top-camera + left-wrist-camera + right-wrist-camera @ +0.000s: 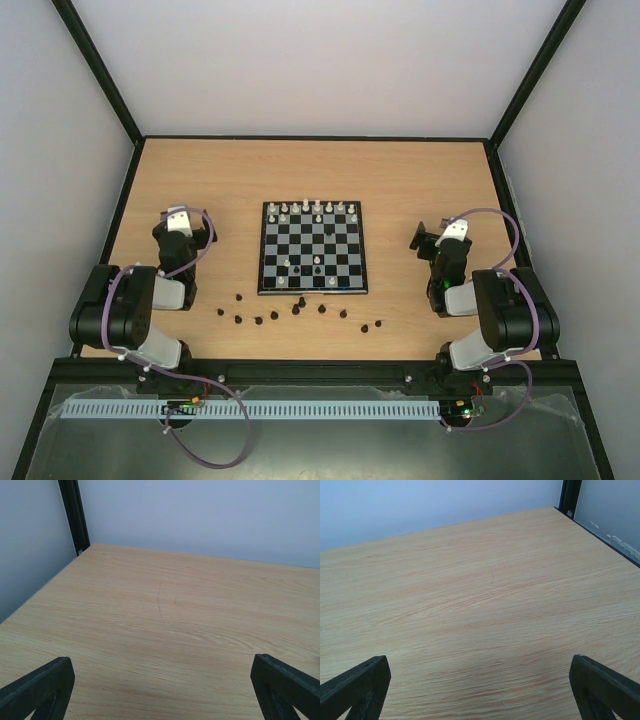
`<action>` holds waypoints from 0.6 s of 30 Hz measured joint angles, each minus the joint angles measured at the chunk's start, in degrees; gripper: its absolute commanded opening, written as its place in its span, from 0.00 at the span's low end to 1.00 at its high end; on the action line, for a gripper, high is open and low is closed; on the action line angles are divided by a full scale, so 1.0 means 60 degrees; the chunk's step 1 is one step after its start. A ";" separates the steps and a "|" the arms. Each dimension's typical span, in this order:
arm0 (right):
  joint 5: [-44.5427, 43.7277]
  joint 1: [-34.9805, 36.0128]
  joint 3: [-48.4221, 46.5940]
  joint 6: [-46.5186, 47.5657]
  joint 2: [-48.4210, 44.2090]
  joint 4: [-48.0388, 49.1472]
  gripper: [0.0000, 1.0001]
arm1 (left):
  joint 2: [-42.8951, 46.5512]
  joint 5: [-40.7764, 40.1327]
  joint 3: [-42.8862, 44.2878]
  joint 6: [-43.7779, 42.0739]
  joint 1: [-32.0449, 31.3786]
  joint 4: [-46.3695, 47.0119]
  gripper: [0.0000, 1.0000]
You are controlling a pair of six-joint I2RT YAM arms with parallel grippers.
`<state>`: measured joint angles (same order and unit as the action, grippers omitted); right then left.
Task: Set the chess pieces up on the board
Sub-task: Pick up the chess piece from the chessboard.
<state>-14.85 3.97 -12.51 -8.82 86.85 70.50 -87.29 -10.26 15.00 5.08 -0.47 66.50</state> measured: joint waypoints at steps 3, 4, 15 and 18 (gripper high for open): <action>0.0058 0.0000 0.0000 0.0000 0.0000 0.0000 0.99 | 0.0000 0.0000 0.0000 0.0000 0.0000 0.0000 1.00; 0.0076 0.0000 -0.0004 0.0000 0.0000 0.0000 0.99 | 0.0000 0.0000 0.0000 0.0000 0.0000 0.0004 0.99; 0.0095 0.0000 -0.0004 0.0000 0.0000 0.0000 0.99 | 0.0000 0.0000 0.0000 0.0000 0.0000 0.0000 0.99; 0.0098 0.0000 -0.0004 0.0000 0.0000 0.0000 0.99 | 0.0000 0.0000 0.0000 0.0000 0.0000 0.0000 0.99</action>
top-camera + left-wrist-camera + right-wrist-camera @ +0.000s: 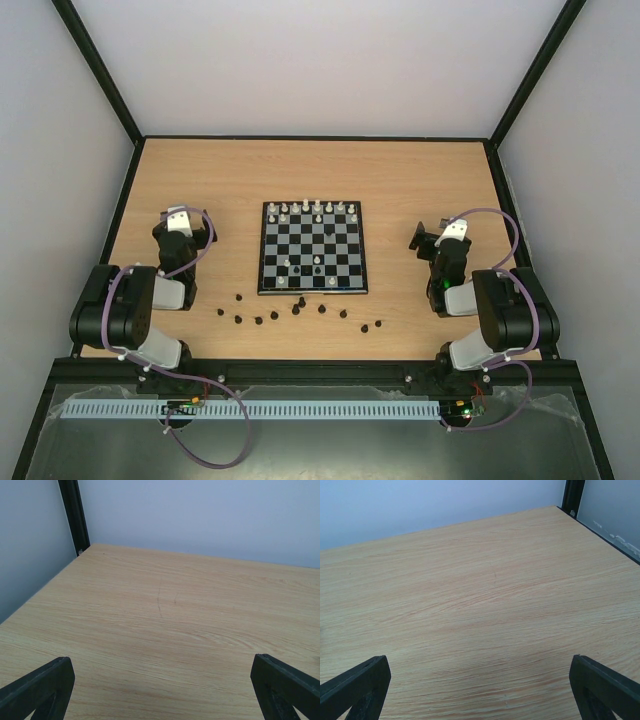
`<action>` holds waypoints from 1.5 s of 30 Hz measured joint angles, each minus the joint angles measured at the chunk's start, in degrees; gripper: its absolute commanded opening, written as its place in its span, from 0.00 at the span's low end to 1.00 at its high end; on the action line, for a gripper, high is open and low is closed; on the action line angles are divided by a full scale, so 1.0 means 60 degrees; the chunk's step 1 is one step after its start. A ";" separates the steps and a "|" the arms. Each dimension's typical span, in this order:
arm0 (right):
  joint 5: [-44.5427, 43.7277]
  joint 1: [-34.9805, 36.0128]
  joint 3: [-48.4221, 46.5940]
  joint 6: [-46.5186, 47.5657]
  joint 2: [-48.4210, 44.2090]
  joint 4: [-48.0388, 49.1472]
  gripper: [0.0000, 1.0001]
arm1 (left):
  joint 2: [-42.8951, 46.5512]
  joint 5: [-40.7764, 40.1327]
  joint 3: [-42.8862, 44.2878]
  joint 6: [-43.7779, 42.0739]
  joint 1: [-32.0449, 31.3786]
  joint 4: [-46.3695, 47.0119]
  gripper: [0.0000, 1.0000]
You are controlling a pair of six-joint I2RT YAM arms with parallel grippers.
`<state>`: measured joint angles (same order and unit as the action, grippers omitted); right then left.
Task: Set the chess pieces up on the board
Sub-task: Pick up the chess piece from the chessboard.
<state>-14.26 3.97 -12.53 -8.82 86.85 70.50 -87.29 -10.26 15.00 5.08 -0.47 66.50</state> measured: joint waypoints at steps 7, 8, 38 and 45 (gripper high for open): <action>0.0062 0.0004 -0.0204 0.0007 -0.0499 -0.0954 0.99 | 0.1067 -0.0594 0.0026 0.0029 -0.0375 -0.1035 0.99; 0.0066 0.0004 -0.0386 -0.0018 -0.0889 -0.1548 0.99 | 0.1603 -0.0652 0.0062 0.0098 -0.0430 -0.1468 1.00; 0.5533 0.0248 -0.7686 -0.5009 -0.3191 -1.2040 0.99 | 0.4222 0.3391 0.6517 0.3974 -0.2379 -1.0630 1.00; 0.4972 0.1585 -0.7257 -0.4462 -0.3581 -1.2542 0.98 | 0.4630 0.4943 0.5344 0.4615 -0.1789 -1.0630 0.99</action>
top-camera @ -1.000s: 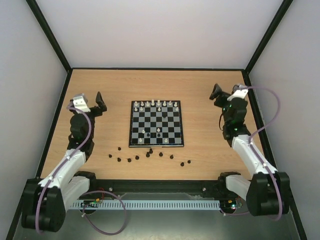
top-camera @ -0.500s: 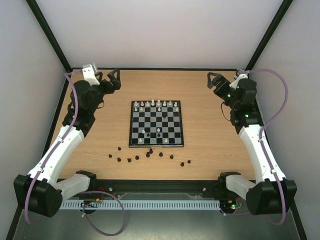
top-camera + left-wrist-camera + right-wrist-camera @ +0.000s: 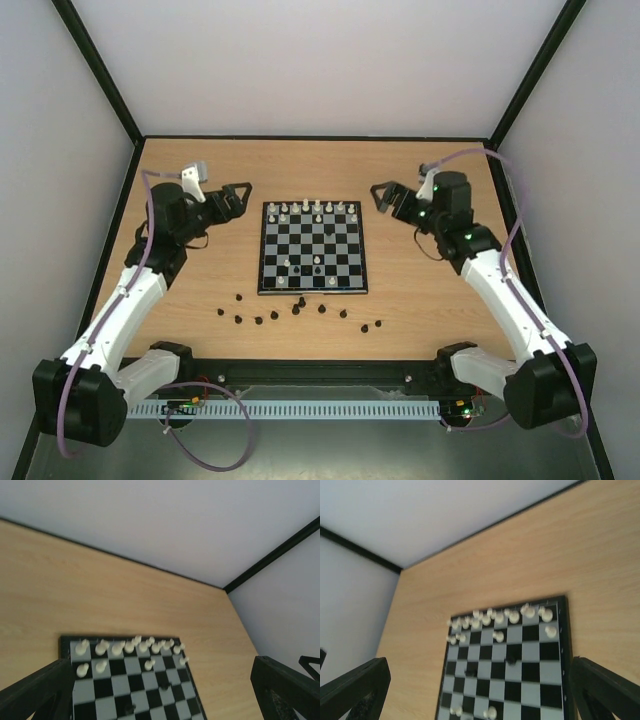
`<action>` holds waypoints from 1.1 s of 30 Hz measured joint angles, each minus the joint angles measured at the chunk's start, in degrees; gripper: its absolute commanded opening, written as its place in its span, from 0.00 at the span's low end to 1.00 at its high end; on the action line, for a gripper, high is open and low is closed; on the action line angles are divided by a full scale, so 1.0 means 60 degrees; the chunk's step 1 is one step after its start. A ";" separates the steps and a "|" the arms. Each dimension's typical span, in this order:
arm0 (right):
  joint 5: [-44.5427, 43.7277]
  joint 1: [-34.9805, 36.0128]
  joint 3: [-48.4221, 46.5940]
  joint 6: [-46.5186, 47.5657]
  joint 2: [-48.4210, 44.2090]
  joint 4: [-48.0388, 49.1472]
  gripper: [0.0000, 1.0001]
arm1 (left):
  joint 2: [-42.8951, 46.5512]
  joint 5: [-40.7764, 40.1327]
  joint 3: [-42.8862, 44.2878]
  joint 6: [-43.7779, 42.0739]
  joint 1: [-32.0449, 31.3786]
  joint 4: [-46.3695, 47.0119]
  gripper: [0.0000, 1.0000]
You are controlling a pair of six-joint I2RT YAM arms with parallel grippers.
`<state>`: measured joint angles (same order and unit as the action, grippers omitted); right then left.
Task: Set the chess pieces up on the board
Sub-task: Pick up the chess piece from the chessboard.
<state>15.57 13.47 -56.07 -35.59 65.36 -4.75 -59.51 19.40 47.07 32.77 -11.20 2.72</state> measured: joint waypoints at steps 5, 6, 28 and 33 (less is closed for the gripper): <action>-0.1151 0.2087 0.1169 0.0189 -0.0426 -0.0004 0.99 | 0.0404 0.0423 -0.1035 0.0135 -0.0113 -0.0007 1.00; -0.1402 0.2586 0.1439 0.0197 -0.0412 0.0004 0.99 | 0.0459 0.0401 -0.1082 0.0113 -0.0229 -0.0098 1.00; -0.3989 0.5446 0.3592 0.0339 -0.1953 0.0634 0.98 | -0.0135 -0.1592 -0.1290 0.0324 -0.2692 -0.0903 0.99; -0.4182 0.5446 0.3705 0.0441 -0.2011 0.0831 0.99 | -0.0160 -0.1603 -0.1213 0.0350 -0.3078 -0.0656 1.00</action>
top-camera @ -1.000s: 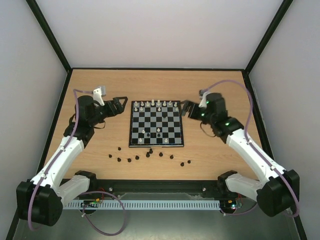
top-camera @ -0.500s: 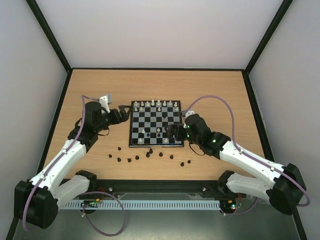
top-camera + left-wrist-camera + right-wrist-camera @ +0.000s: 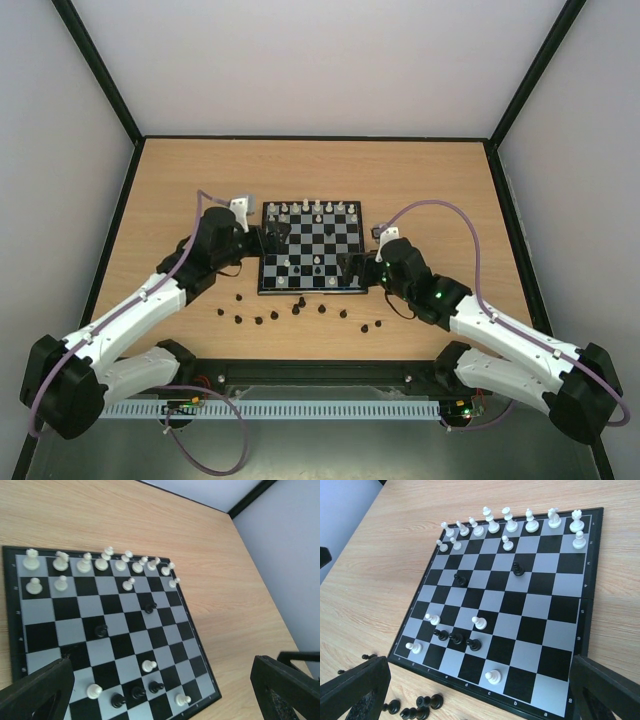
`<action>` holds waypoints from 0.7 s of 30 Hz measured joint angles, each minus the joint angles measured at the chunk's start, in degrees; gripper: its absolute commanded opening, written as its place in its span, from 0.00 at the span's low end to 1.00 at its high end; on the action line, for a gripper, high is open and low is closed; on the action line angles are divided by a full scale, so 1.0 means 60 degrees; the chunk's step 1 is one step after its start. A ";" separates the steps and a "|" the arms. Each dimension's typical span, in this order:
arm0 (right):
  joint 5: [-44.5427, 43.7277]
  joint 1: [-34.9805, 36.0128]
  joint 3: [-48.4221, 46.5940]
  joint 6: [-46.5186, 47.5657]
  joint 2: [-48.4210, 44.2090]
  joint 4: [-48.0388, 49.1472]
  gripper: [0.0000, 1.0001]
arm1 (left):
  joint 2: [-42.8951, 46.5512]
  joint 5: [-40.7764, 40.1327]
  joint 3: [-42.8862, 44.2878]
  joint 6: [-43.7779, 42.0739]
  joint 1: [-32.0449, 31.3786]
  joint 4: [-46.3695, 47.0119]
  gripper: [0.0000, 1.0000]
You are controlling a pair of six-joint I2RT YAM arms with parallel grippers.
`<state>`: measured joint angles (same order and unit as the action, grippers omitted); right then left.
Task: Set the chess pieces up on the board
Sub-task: Pick up the chess piece from the chessboard.
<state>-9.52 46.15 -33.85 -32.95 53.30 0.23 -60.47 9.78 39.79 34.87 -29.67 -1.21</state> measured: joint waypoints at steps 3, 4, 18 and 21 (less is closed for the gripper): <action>-0.0226 0.0000 0.0120 0.0091 -0.0076 0.0018 0.99 | -0.0011 -0.0328 0.0036 -0.0036 -0.0481 -0.0040 0.99; -0.0302 0.0000 0.0175 0.0106 -0.0127 0.0007 0.99 | -0.0022 -0.0426 0.0073 -0.0051 -0.0597 -0.0113 0.99; -0.0885 0.0000 -0.0248 0.0463 0.0867 -0.0503 0.99 | 0.0047 -0.2670 0.0401 -0.0208 -0.0667 -0.1494 0.99; -0.0871 0.0000 -0.1198 0.0554 0.1698 -0.0900 0.99 | 0.0047 -0.2736 0.0401 -0.0208 -0.0648 -0.1599 0.99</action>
<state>-14.74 46.15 -41.04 -29.63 63.48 -5.17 -60.18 -6.63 42.19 33.63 -33.56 -10.81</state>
